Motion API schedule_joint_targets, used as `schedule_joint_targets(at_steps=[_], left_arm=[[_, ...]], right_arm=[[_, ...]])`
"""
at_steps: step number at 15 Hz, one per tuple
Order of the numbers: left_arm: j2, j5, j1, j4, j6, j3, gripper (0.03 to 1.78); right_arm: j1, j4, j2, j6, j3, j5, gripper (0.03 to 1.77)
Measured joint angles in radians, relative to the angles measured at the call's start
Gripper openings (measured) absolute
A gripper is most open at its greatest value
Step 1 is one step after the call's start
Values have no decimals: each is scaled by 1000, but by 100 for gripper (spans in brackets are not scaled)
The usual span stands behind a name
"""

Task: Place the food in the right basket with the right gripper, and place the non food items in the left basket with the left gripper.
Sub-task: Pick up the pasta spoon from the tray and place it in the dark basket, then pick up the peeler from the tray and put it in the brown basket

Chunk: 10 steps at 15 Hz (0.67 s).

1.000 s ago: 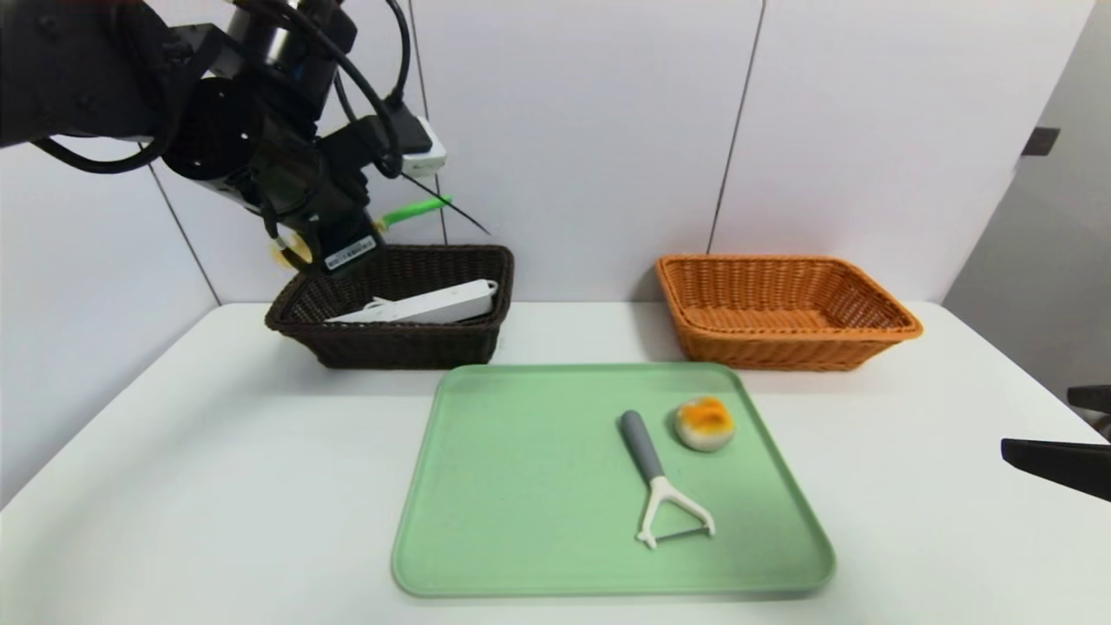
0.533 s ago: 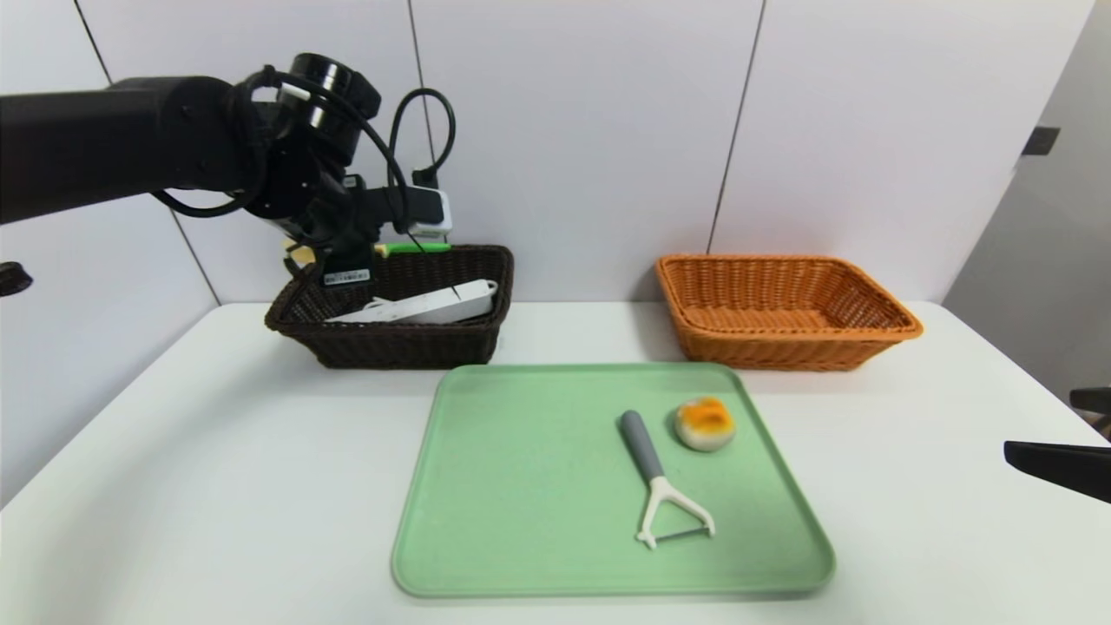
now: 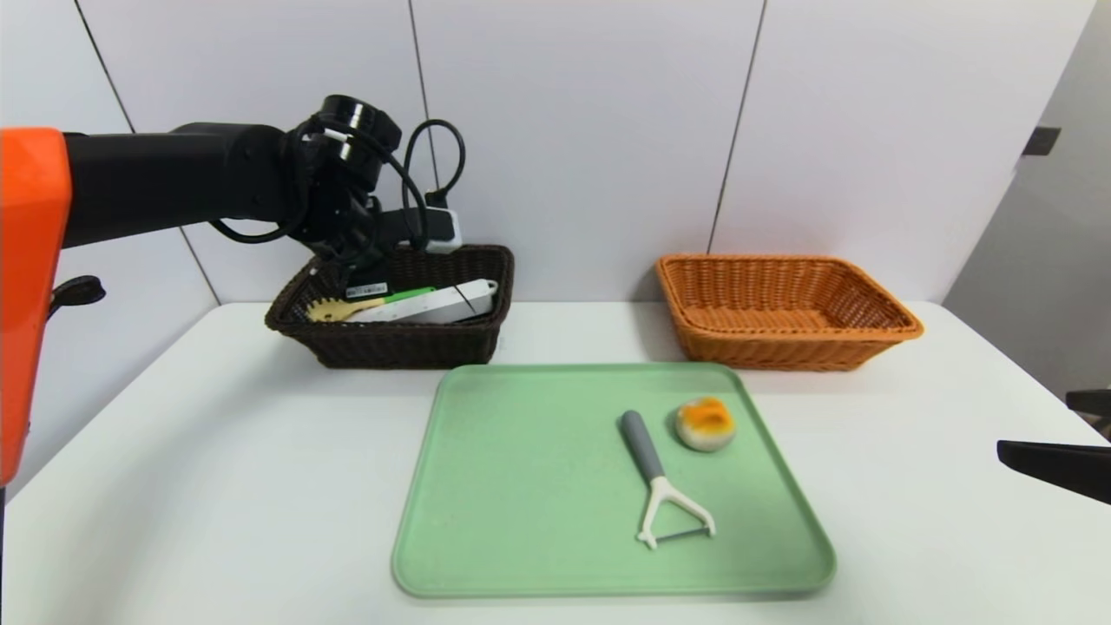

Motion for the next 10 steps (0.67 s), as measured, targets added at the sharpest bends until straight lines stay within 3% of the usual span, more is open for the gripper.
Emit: schedule_joint_targets(at_steps=[2, 5, 7, 10], left_arm=[[-17, -3, 7, -1, -71, -4, 111], [-65, -25, 5, 0, -272, -5, 131], [-106, -79, -26, 9, -393, -1, 139], [-155, -176, -110, 72, -409, 20, 150]], right_arm=[[-2, 0, 0, 0, 0, 0, 170], [-6, 0, -3, 2, 4, 1, 170], [-7, -2, -9, 2, 6, 3, 170], [-7, -1, -16, 2, 6, 3, 170]])
